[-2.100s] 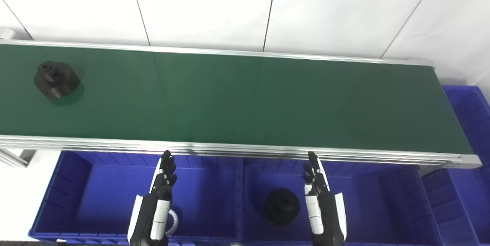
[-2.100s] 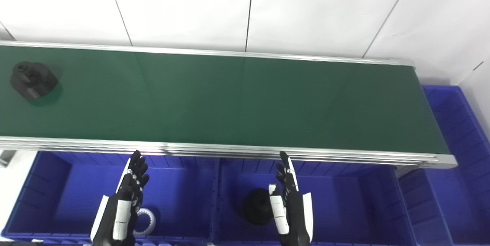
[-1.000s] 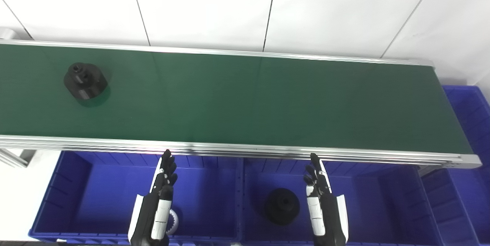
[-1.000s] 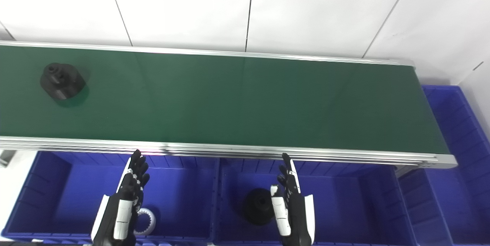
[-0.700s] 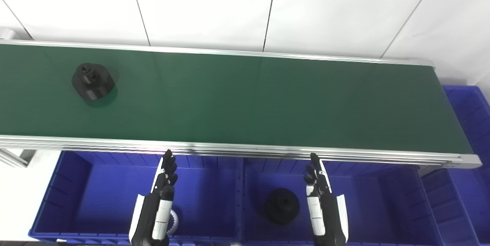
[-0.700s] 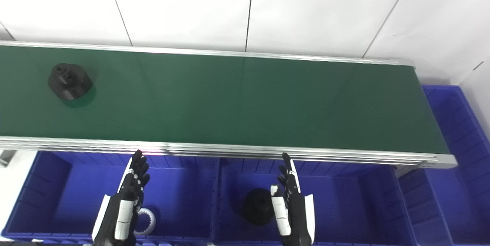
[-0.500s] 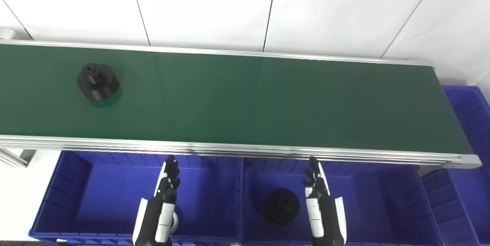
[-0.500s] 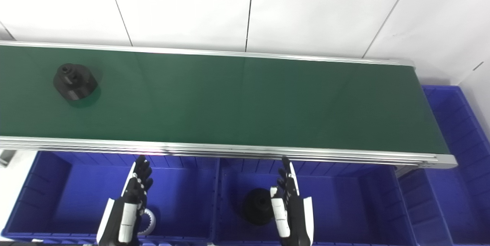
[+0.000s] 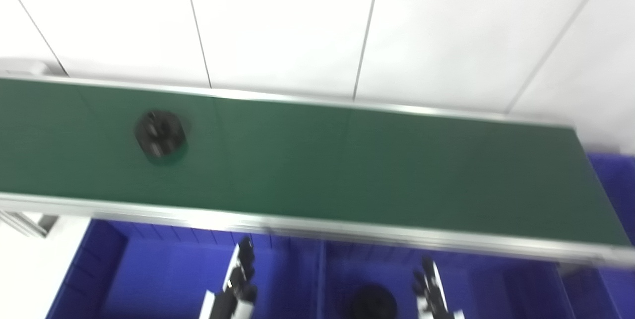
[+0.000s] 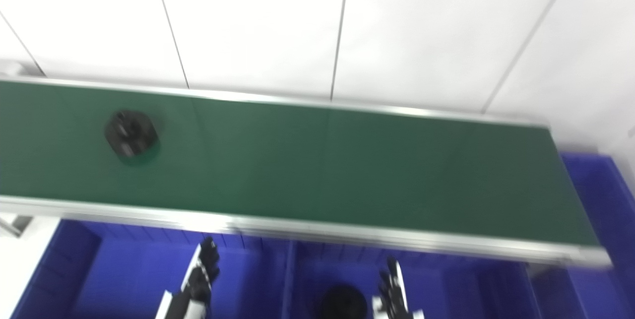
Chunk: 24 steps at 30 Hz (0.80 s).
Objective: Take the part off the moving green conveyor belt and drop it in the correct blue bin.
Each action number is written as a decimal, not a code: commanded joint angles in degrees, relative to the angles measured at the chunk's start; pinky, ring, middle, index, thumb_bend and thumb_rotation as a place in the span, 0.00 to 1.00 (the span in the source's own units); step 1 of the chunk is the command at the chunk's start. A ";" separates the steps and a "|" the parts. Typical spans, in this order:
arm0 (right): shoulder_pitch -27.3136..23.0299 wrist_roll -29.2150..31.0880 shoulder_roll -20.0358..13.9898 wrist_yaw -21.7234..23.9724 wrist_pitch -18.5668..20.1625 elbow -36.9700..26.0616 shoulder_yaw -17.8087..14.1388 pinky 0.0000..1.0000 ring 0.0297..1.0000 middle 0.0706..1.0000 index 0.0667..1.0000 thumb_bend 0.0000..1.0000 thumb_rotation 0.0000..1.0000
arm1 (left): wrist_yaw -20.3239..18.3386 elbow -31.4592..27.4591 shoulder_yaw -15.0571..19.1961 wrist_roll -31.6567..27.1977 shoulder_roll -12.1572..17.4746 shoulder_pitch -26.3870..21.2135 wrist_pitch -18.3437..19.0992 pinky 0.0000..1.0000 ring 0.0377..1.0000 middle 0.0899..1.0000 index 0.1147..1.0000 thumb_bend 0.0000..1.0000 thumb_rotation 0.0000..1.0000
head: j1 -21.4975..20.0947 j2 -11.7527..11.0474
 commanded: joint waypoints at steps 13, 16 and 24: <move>-1.44 5.81 -2.95 5.00 -3.53 2.00 -3.01 0.98 1.00 1.00 1.00 0.67 0.99 | 3.08 6.35 -2.47 2.87 -4.53 -1.83 -7.96 1.00 1.00 1.00 1.00 0.54 0.89 | 7.33 -3.67; -1.98 6.53 -3.32 5.86 -3.68 3.05 -3.68 0.98 1.00 1.00 1.00 0.68 0.96 | 3.99 8.05 -2.60 3.81 -5.07 -2.25 -9.36 0.98 0.99 1.00 1.00 0.56 0.88 | 8.02 -5.48; -2.62 7.67 -3.06 7.67 -3.73 3.86 -4.74 0.97 1.00 1.00 1.00 0.74 0.88 | 5.33 9.61 -2.79 3.77 -5.48 -3.38 -10.44 0.99 0.99 1.00 1.00 0.57 0.87 | 6.81 -5.17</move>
